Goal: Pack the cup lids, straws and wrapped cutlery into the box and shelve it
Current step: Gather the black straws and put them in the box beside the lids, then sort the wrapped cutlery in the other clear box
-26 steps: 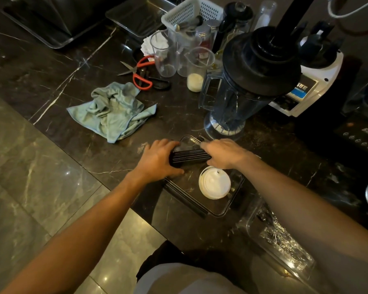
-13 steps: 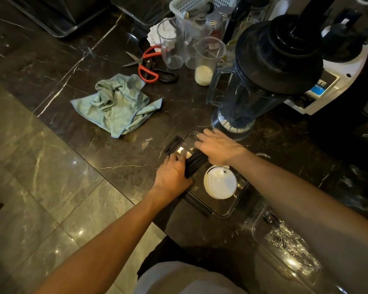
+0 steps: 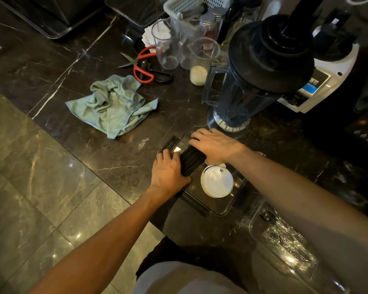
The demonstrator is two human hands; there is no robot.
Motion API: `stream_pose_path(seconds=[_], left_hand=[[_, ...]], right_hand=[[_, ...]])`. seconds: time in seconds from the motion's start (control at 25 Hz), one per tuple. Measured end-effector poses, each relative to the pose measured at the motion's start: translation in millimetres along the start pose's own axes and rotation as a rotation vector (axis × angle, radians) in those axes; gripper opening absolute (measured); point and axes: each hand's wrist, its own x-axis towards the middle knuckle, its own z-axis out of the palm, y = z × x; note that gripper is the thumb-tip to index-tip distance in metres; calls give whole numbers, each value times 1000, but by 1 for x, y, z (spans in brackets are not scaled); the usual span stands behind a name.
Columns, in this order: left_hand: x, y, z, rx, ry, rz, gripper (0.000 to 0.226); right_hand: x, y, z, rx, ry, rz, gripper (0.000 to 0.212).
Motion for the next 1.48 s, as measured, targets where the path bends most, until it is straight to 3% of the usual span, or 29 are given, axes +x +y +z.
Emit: stream_pose_path(seconds=[0.4, 0.72, 0.88, 1.0, 1.12, 1.24, 1.36, 1.48], left_hand=[[0, 2, -3, 14, -10, -21, 88], [5, 20, -17, 38, -60, 12, 109], [7, 36, -43, -88, 4, 22, 81], [1, 82, -61, -324, 89, 270, 47], [-16, 151, -53, -421, -76, 572, 29], [-36, 201, -20, -320, -224, 789, 27], [-51, 225, 10, -278, -388, 826, 31], [-60, 238, 37, 4, -427, 945, 46]], right_hand=[[-8, 5, -5, 109, 24, 54, 84], [-84, 6, -23, 284, 228, 227, 49], [-142, 11, -17, 350, 339, 372, 49], [-198, 12, 0, 492, 421, 560, 49], [-258, -4, 38, 689, 541, 802, 38], [-304, -25, 75, 821, 500, 985, 24], [-329, -43, 106, 868, 425, 1069, 21], [-339, -56, 133, 922, 298, 1074, 19]])
